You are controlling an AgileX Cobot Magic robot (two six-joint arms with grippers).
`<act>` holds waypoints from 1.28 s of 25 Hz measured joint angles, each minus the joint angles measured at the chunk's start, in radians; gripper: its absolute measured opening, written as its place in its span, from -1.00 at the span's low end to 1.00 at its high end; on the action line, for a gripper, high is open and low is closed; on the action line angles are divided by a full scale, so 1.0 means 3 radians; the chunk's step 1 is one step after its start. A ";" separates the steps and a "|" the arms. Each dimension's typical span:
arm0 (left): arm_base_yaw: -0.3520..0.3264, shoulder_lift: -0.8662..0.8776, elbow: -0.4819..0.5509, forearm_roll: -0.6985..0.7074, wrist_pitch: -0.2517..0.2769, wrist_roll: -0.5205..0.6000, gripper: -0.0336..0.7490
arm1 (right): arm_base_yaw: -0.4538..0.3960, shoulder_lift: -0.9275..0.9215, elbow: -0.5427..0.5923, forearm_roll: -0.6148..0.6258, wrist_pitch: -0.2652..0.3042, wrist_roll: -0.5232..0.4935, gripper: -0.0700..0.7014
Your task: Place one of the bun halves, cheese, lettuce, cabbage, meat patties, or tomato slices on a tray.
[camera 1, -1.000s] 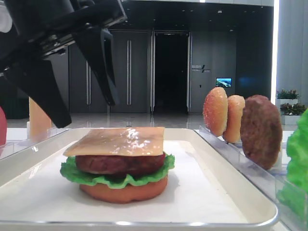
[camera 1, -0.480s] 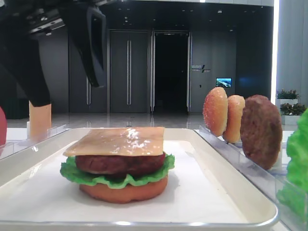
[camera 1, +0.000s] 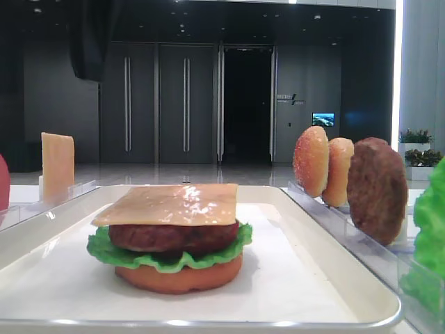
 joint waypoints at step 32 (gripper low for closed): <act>0.1290 -0.0003 -0.0446 0.0377 0.0200 0.0610 0.67 | 0.0000 0.0000 0.0000 0.0000 0.0000 0.0000 0.38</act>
